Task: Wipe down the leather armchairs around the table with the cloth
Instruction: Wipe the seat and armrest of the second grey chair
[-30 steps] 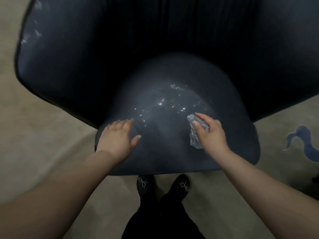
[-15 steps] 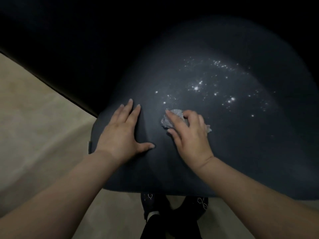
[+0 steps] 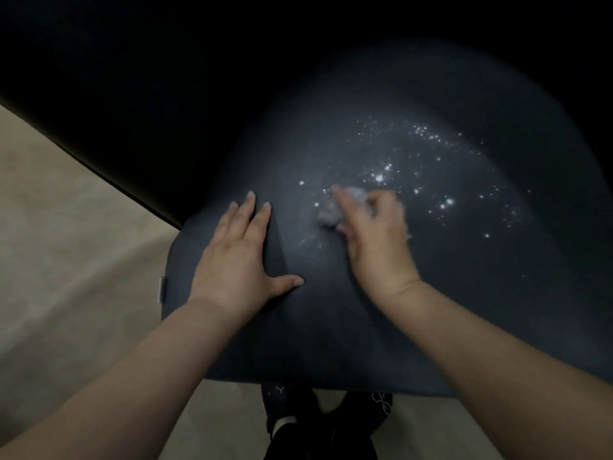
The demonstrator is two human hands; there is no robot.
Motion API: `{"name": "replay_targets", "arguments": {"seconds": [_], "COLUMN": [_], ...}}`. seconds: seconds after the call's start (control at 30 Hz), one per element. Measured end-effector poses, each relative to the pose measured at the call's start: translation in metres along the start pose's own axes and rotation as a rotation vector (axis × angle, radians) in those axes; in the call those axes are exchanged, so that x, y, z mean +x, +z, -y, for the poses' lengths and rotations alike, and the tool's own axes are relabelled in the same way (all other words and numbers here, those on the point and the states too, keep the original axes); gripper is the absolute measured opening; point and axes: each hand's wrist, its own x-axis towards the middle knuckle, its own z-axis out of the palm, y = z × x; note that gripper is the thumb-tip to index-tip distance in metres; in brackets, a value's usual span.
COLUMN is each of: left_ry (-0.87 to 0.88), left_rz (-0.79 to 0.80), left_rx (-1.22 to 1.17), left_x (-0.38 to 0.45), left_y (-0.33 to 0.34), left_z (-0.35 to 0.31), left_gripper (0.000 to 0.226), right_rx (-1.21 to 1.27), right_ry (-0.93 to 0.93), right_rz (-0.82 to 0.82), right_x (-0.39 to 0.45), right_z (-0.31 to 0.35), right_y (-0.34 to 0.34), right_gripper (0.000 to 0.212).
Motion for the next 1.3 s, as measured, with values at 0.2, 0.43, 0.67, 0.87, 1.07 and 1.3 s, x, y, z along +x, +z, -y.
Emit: {"name": "replay_targets", "arguments": {"seconds": [0.2,0.43,0.67,0.87,1.07,1.3], "left_ry": [0.021,0.033,-0.023,-0.016,-0.033,-0.077], "left_rz": [-0.009,-0.004,-0.036,-0.032,-0.002,-0.026], "left_rx": [-0.025,-0.044,-0.108,-0.100,-0.097,-0.092], "left_x": [0.000,-0.001,-0.004,-0.004,-0.001,0.020], "left_y": [0.001,-0.002,-0.002,-0.004,-0.010,-0.014], "left_z": [0.002,0.005,0.005,0.007,-0.001,-0.013], "left_gripper": [0.120,0.119,0.124,0.123,0.124,0.126], "right_rx": [0.109,0.025,0.026,0.004,0.084,-0.023], "right_ry": [0.083,-0.027,-0.187,0.040,-0.174,-0.051], "right_rz": [-0.141,-0.038,0.032,-0.041,0.043,-0.046], "right_x": [-0.009,0.002,-0.008,0.036,0.030,0.059], "right_z": [0.012,-0.001,0.040,-0.020,0.036,-0.020], "right_y": [0.003,0.006,0.018,-0.008,0.008,0.013], "right_gripper": [0.054,0.056,0.060,0.050,0.054,0.033]}}
